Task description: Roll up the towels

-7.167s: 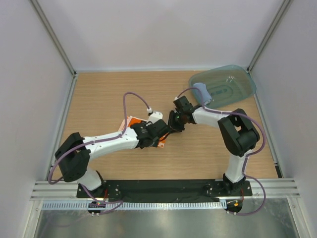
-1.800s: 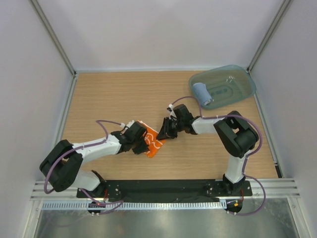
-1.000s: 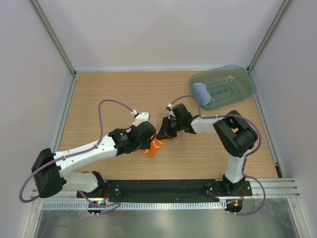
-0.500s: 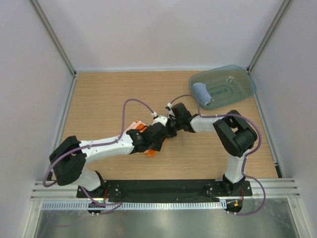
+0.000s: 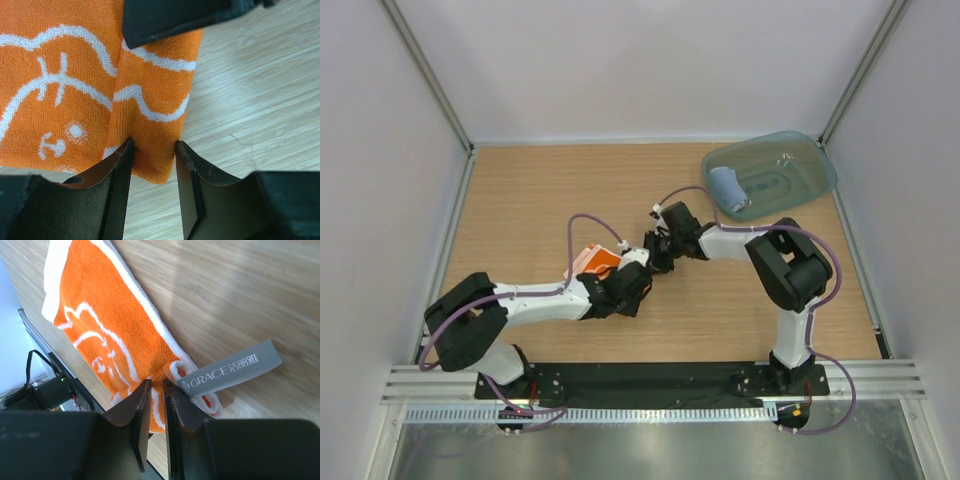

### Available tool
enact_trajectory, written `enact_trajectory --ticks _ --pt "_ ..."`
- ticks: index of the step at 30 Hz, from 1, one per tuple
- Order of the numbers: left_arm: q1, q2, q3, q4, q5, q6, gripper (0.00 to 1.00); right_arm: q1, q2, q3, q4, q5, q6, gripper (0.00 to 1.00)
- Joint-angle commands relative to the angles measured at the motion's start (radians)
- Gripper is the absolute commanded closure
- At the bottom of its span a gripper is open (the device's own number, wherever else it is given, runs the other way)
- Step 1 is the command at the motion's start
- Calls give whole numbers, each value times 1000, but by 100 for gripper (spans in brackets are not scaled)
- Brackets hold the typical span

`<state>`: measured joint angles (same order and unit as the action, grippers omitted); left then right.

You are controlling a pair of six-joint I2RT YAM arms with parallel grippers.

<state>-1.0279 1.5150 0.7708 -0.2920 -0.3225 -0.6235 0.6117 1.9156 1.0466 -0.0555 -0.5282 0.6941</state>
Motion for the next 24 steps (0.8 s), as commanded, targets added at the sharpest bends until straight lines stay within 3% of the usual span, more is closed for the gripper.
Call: enact_trajectory --ticks 1,13,24 --pt "-4 -9 -51 -13 16 -44 59 -6 60 52 -69 111 -57 76" --pt "-4 -72 -116 -32 37 -97 56 -17 160 204 -129 94 -87 76" --pt "-6 -21 -97 -52 31 -110 59 -99 45 348 -318 109 -163 73"
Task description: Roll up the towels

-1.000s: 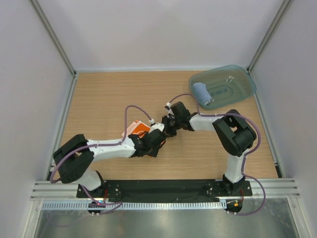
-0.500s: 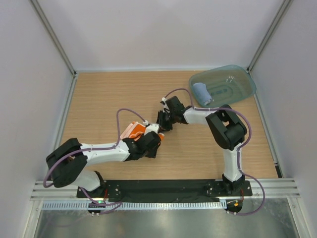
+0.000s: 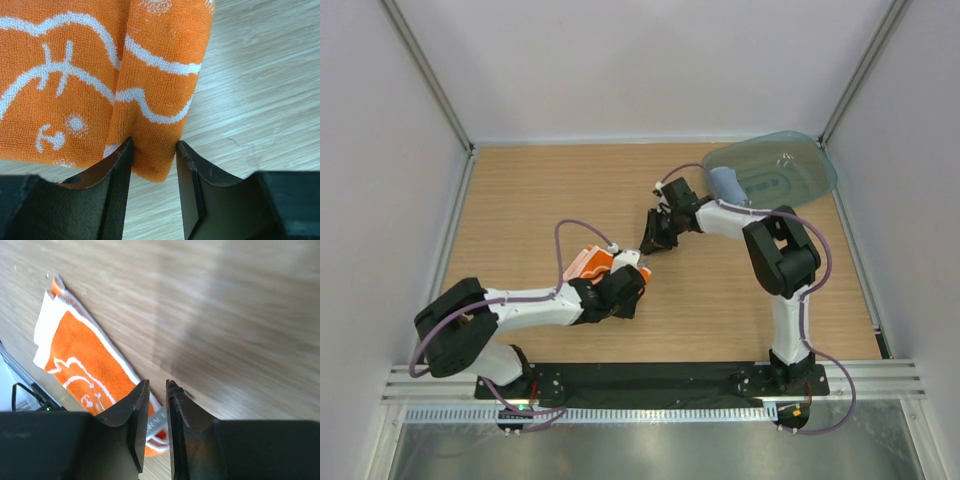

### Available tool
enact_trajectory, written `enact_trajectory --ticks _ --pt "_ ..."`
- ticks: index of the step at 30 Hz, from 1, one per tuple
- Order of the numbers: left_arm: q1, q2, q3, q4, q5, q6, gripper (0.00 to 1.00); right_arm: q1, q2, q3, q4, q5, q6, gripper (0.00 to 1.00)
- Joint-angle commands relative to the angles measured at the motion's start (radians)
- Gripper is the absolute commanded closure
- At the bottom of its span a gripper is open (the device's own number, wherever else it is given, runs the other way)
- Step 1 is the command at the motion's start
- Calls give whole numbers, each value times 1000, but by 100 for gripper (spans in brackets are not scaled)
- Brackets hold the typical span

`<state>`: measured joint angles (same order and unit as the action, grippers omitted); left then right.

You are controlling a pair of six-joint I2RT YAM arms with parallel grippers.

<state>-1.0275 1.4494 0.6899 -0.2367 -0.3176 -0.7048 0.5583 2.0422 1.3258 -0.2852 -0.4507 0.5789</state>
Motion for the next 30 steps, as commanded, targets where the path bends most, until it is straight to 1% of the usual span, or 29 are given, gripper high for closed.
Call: enact_trajectory --ticks 1,5,8,9,13,16,19,25,28,30 --pt "-8 58 -13 -113 17 -33 59 -78 -91 81 -106 32 -54 72" --pt "-14 94 16 -147 3 -45 61 -142 -161 107 -184 44 -82 67" --pt "-25 129 51 -176 -9 -71 60 -159 -246 73 -247 92 -108 64" --pt "-25 137 77 -188 -9 -79 60 -158 -272 60 -255 119 -117 62" --pt "-37 178 141 -234 -18 -105 54 -159 -399 -23 -262 138 -114 56" --pt "-45 212 177 -259 -28 -108 52 -159 -450 -85 -267 145 -102 55" --pt "-45 256 197 -295 -37 -104 51 -158 -505 -138 -269 150 -91 54" --pt "-43 289 184 -317 -66 -111 51 -158 -562 -198 -261 149 -80 53" --pt "-43 296 184 -323 -71 -110 53 -158 -571 -215 -255 142 -74 53" --pt "-45 302 183 -325 -74 -108 65 -158 -577 -232 -243 133 -67 53"
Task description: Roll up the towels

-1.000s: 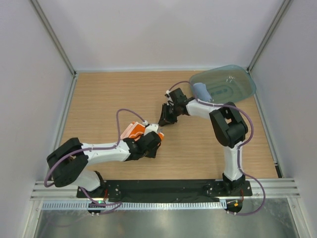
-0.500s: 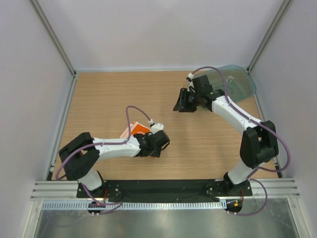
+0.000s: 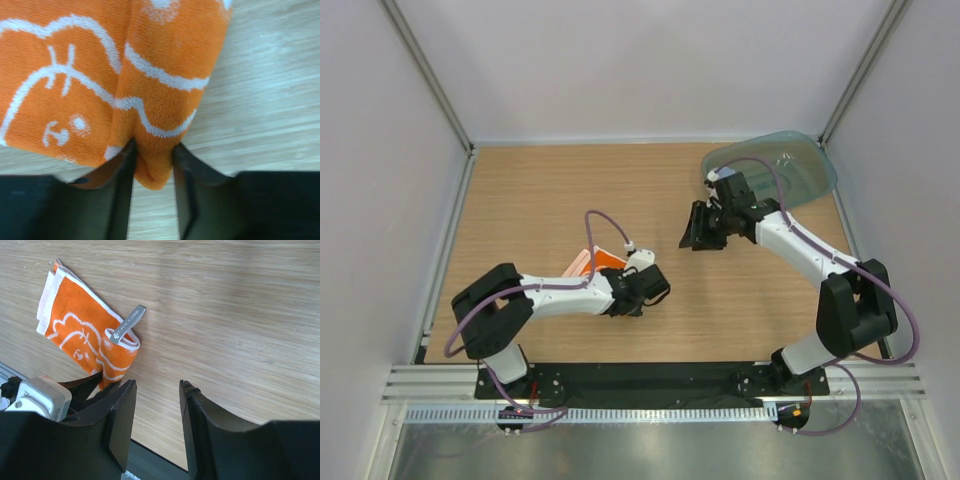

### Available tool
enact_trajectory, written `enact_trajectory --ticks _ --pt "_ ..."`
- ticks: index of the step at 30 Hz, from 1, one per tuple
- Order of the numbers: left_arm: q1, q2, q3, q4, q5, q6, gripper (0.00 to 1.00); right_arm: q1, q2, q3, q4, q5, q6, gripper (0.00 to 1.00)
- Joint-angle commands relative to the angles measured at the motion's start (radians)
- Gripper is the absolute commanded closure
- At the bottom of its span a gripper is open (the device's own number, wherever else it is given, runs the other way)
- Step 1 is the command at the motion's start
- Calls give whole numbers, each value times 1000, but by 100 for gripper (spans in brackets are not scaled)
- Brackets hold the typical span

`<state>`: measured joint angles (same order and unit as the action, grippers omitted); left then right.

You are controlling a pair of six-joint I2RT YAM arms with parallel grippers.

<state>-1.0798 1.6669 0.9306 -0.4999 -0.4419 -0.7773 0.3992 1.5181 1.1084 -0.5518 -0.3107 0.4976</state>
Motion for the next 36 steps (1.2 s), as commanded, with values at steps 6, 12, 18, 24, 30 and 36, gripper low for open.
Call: enact_trajectory --ticks 6,12,18,24,30,36 --pt "8 86 -49 -58 52 -17 97 1 -73 -70 46 -18 24 53" --pt "9 42 33 -52 192 -14 100 1 -122 -105 24 8 22 52" --pt "81 -33 68 -19 386 -69 100 -10 -193 -162 62 -53 71 48" --pt "244 -137 -56 147 598 -168 100 -10 -222 -232 171 -171 133 48" --pt "385 -197 -216 397 841 -296 100 -10 -225 -298 266 -232 173 46" --pt "483 -185 -331 658 1026 -425 100 30 -182 -363 424 -286 229 45"
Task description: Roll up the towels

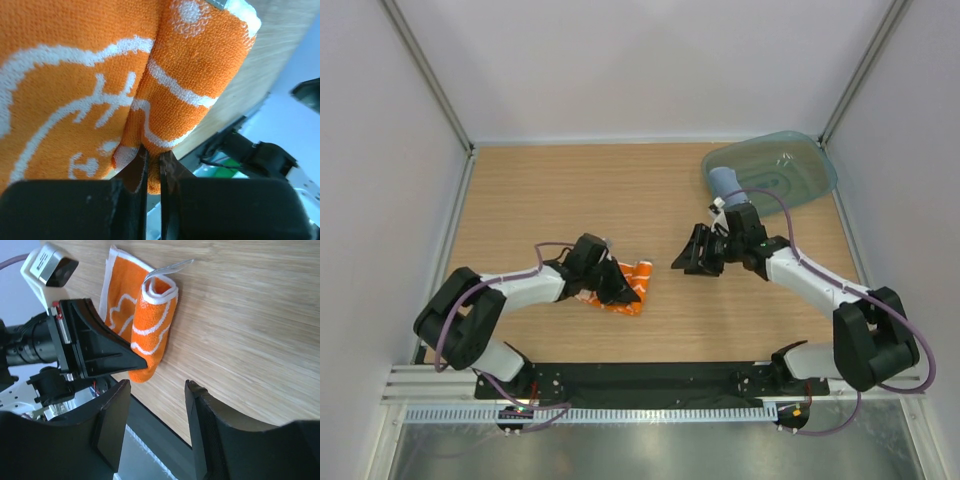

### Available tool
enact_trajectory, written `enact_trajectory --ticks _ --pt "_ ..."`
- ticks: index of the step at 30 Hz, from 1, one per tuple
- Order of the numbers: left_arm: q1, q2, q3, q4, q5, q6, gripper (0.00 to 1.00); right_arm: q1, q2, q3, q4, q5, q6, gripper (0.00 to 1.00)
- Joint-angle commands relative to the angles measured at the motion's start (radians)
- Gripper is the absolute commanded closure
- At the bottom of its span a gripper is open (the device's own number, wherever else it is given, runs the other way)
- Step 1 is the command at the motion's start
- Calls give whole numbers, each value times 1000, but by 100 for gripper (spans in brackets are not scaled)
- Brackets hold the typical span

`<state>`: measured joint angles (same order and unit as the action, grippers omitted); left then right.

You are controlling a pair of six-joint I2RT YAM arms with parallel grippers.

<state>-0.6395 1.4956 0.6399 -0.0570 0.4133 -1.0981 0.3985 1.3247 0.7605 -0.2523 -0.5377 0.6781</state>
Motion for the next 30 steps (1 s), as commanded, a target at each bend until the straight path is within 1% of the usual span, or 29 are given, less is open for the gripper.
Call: enact_trajectory --ticks 1,2,6,13,17,23,27,30 --pt "56 -8 -66 283 189 -124 100 43 22 -23 157 -56 57 45" --pt "72 -2 -75 307 226 -137 100 54 39 -26 171 -48 60 45" --pt "121 22 -91 356 277 -158 100 114 103 -36 235 -16 70 45" --pt "164 17 -115 342 292 -140 100 189 249 -47 422 15 101 45" --pt "179 29 -140 348 297 -138 100 197 330 -36 501 16 127 45" --pt "195 55 -186 396 303 -141 100 214 424 -1 573 21 147 41" --pt "213 81 -218 457 314 -164 100 227 441 -10 662 13 166 37" --pt "225 103 -236 509 332 -181 100 235 462 -6 674 16 172 36"
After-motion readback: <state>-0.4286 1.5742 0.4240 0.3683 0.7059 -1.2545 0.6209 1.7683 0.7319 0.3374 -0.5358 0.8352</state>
